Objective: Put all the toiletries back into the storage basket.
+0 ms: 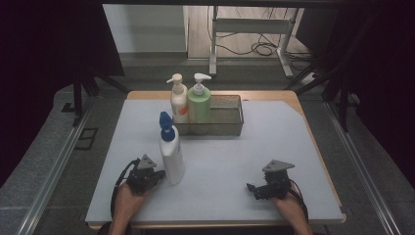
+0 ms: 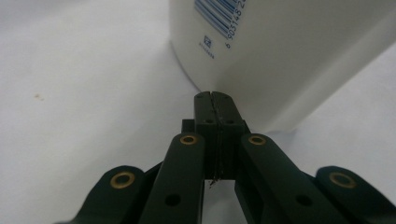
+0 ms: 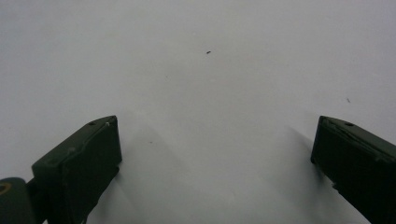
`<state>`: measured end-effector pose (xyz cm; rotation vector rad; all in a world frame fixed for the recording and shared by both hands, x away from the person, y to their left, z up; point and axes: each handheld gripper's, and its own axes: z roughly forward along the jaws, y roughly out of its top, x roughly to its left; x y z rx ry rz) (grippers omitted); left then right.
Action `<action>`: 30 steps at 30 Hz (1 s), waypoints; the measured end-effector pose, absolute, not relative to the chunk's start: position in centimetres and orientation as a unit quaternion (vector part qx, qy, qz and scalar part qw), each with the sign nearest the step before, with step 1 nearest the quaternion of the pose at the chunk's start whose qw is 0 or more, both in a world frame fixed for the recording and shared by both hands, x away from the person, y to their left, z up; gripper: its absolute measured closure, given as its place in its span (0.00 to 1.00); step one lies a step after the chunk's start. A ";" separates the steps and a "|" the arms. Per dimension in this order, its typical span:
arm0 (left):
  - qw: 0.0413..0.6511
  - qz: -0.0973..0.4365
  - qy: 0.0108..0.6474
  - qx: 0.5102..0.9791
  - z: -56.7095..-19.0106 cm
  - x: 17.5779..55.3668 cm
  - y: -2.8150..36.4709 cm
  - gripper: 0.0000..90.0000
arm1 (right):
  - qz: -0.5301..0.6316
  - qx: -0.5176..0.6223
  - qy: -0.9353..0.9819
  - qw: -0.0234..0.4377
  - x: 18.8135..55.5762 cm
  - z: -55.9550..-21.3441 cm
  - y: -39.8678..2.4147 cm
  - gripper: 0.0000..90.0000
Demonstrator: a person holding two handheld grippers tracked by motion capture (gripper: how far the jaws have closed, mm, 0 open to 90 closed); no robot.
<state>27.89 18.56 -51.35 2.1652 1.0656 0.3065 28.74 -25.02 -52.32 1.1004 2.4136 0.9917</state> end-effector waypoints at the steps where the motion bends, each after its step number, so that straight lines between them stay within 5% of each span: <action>1: 0.346 0.117 0.409 0.836 -51.3 27.8 18.4 0.99 | 0.346 0.384 0.842 0.154 28.7 -52.3 -25.0 0.01; 30: 0.338 0.120 0.360 0.861 -51.2 27.2 14.3 0.99 | 0.346 0.384 0.842 0.154 28.7 -52.3 -25.0 0.01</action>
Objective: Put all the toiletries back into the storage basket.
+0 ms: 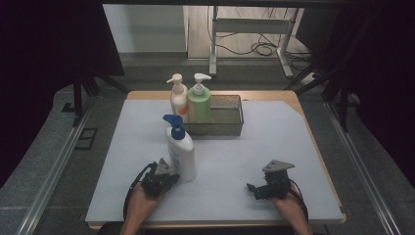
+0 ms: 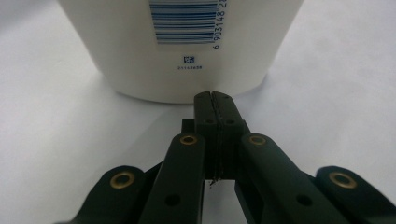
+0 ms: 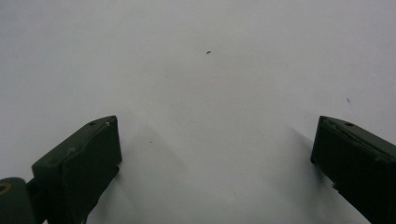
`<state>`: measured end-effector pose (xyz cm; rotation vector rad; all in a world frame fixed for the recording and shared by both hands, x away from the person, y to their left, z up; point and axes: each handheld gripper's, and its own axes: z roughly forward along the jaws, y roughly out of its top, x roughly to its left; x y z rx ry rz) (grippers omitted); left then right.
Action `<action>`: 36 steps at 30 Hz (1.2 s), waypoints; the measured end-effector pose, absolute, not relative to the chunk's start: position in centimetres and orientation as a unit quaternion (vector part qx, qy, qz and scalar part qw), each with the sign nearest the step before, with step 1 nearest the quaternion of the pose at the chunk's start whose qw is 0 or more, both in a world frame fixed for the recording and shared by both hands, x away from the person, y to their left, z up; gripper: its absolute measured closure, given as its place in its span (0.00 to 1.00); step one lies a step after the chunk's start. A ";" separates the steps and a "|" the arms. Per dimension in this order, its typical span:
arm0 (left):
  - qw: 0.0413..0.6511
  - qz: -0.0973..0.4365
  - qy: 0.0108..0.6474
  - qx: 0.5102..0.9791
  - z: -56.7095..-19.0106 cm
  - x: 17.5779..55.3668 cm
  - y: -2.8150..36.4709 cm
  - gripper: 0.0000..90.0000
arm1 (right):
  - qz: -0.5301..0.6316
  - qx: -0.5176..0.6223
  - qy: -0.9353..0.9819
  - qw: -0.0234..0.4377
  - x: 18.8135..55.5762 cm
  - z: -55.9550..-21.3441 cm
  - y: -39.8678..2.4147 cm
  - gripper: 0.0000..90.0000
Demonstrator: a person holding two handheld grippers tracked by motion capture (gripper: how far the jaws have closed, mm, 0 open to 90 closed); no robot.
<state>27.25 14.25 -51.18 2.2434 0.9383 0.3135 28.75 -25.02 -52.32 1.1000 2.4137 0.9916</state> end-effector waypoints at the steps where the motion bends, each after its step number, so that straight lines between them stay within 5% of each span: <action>1: 0.338 0.122 0.362 0.860 -51.2 27.3 14.1 0.99 | 0.346 0.384 0.842 0.154 28.7 -52.3 -25.0 0.01; 36: 0.354 0.132 0.388 0.840 -50.5 26.5 16.7 0.88 | 0.350 0.375 0.844 0.155 28.6 -51.8 -24.9 0.05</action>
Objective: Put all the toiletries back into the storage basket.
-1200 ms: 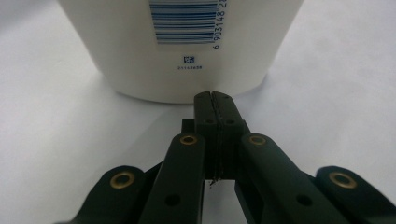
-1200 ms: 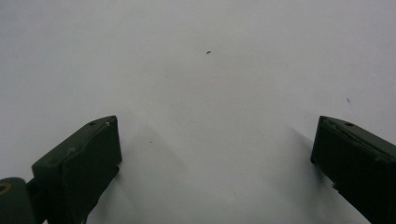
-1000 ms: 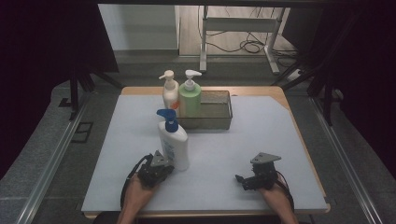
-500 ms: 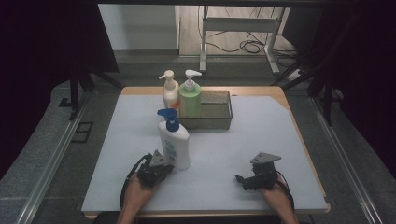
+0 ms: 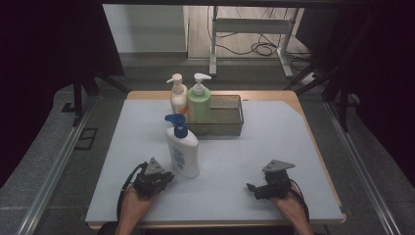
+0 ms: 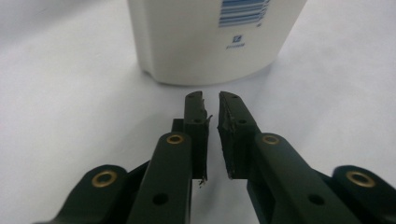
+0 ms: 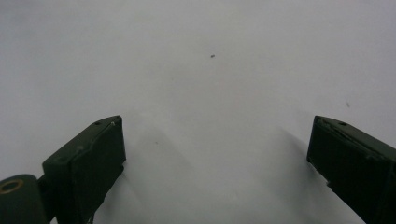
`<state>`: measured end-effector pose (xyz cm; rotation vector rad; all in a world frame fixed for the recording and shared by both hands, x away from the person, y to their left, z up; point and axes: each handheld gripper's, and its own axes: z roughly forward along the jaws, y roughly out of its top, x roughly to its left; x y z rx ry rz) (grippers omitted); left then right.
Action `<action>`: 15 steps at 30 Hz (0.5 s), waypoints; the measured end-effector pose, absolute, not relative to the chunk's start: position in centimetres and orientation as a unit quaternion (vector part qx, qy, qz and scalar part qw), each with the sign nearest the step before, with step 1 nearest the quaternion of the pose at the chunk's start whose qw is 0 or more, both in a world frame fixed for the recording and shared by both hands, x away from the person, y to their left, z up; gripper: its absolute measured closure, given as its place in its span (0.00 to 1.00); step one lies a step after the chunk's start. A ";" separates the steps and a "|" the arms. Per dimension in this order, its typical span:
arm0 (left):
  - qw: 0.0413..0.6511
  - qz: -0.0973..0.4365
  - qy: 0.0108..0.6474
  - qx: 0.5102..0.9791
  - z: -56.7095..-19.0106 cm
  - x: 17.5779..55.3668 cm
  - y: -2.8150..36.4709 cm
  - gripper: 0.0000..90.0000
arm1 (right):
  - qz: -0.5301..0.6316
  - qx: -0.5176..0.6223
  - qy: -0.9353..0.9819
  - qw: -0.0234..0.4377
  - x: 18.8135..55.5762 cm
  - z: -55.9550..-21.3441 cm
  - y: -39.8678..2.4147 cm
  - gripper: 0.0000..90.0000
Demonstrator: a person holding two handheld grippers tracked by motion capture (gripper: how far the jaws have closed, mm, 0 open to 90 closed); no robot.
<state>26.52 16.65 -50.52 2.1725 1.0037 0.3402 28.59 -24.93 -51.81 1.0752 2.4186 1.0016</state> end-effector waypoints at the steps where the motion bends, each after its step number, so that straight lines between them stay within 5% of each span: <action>1: 0.351 0.134 0.390 0.841 -50.5 26.5 16.8 0.88 | 0.351 0.375 0.844 0.155 28.6 -51.7 -24.9 0.05; 15: 0.325 0.155 0.415 0.835 -51.1 26.2 17.7 0.67 | 0.377 0.343 0.848 0.147 28.4 -50.4 -23.7 0.01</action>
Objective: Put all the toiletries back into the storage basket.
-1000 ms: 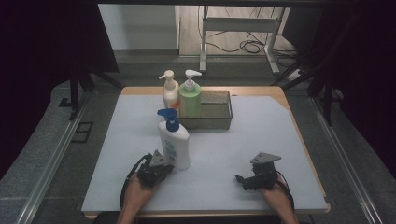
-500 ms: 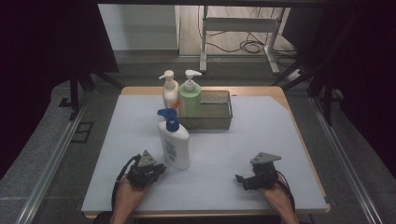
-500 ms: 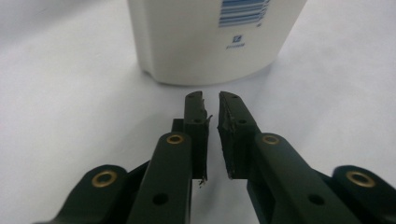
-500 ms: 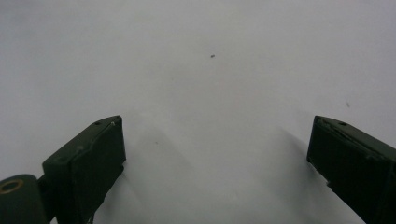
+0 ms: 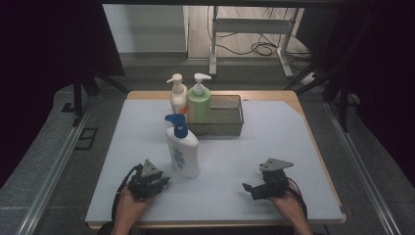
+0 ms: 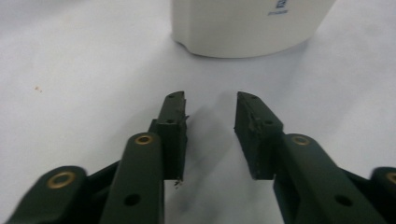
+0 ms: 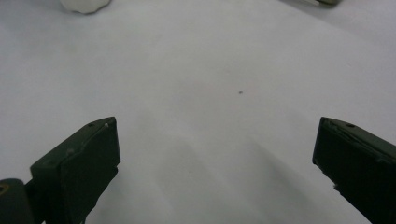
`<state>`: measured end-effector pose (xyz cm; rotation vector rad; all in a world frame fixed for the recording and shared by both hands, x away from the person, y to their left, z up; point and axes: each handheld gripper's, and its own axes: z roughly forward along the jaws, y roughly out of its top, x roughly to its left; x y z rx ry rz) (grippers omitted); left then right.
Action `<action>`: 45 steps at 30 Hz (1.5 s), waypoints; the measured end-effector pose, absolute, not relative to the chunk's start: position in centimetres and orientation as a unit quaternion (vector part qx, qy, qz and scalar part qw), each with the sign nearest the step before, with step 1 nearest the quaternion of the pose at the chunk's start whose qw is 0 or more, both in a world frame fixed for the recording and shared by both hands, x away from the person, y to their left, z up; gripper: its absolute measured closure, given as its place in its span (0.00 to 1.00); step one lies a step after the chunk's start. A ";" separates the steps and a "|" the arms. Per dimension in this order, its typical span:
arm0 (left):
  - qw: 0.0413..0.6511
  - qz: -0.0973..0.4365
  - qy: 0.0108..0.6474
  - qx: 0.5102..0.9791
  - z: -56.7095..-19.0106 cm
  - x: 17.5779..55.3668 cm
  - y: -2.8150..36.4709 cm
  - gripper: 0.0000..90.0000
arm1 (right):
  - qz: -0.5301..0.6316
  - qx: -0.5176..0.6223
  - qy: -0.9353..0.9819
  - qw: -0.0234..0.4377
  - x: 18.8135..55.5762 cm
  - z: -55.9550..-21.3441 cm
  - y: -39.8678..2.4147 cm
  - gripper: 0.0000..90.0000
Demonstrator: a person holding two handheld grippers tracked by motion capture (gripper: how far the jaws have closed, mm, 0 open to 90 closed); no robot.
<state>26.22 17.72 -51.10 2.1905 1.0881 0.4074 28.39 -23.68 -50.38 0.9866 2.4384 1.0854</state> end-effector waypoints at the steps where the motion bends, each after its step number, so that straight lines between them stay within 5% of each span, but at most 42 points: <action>1: 0.326 0.155 0.417 0.834 -51.2 26.3 17.7 0.65 | 0.378 0.341 0.848 0.147 28.4 -50.3 -23.5 0.01; 22: 0.318 0.169 0.447 0.819 -51.9 26.0 18.1 0.15 | 0.407 0.295 0.853 0.140 29.0 -47.7 -20.4 0.00; 45: 0.331 0.161 0.443 0.817 -52.4 25.8 18.4 0.13 | 0.449 0.266 0.845 0.119 30.5 -44.7 -15.7 0.00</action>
